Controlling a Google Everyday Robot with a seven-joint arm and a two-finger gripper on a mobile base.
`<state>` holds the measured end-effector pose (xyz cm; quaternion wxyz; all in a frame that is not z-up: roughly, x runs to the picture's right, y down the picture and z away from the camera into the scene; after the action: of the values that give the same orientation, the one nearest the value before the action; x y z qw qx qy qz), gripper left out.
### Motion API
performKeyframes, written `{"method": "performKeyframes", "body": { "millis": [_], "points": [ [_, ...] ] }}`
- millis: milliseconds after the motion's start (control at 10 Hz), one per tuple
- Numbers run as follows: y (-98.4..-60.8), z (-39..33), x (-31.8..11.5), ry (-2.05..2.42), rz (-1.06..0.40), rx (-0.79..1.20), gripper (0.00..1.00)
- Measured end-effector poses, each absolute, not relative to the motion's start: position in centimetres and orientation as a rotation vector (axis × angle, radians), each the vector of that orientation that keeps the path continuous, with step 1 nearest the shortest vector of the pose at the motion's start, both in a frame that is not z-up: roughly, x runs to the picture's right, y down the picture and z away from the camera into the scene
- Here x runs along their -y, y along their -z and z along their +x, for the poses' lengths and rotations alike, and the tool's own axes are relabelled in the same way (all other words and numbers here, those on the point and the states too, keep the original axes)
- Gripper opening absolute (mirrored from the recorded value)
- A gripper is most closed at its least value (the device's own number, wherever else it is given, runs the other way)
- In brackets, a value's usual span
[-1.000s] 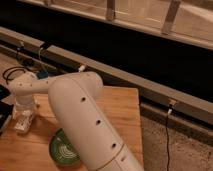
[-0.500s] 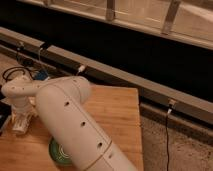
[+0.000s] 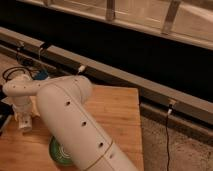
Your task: Place the bottle in the ceramic bowl
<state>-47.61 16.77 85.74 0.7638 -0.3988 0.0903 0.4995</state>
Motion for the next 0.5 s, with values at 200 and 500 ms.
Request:
{"method": "performKeyframes", "body": {
  "millis": [200, 500],
  "points": [
    [-85.5, -46.2, -16.2, -1.147, -0.881, -0.15, 0.0],
    [-85.0, -42.5, -12.6, -1.194, -0.991, 0.001, 0.0]
  ]
}}
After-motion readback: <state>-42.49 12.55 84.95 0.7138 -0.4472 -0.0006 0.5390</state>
